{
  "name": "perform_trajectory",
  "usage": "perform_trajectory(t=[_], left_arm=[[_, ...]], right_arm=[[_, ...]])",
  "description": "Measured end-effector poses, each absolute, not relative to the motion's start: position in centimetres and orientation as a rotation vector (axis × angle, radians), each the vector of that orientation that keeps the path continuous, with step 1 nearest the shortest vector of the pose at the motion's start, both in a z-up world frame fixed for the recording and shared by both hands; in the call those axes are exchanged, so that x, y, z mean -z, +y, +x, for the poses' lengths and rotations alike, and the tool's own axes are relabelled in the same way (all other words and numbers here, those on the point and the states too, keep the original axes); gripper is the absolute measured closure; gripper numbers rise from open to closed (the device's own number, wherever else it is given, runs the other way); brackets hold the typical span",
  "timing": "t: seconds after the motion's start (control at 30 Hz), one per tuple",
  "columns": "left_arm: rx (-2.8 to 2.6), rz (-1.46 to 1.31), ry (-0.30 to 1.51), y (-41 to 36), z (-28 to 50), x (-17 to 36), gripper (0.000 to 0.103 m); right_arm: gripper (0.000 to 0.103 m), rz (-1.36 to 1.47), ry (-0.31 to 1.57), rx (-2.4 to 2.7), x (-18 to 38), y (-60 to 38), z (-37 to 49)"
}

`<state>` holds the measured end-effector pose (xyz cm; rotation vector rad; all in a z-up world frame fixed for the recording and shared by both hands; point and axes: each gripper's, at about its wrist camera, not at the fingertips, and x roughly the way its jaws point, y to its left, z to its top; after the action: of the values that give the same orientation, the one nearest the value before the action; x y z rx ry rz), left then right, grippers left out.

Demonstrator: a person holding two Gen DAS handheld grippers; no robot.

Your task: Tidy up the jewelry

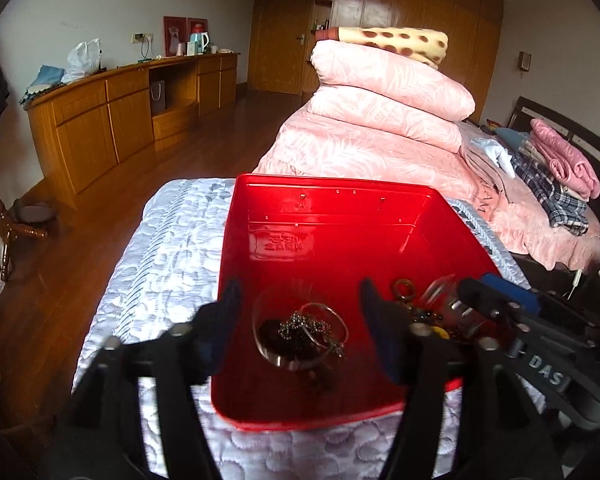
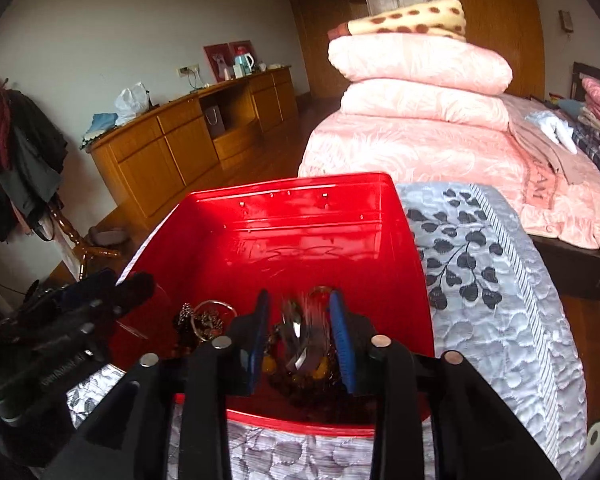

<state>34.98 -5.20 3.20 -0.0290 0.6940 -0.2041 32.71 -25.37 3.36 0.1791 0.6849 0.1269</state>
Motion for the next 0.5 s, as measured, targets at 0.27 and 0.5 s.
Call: perform_trajectory(t=[0.27,0.5], left_arm=[[0.163,-0.037,0.621,-3.8,33.2,-4.2,0.017],[0.137,-0.03,0.563,-2.8,29.9,-5.3,0.013]], right_arm=[[0.046,0.217,0.616,-0.096,-4.5,-27.1,30.6],[0.034,0.191,0.59,-0.083,-4.8,-27.5,28.2]])
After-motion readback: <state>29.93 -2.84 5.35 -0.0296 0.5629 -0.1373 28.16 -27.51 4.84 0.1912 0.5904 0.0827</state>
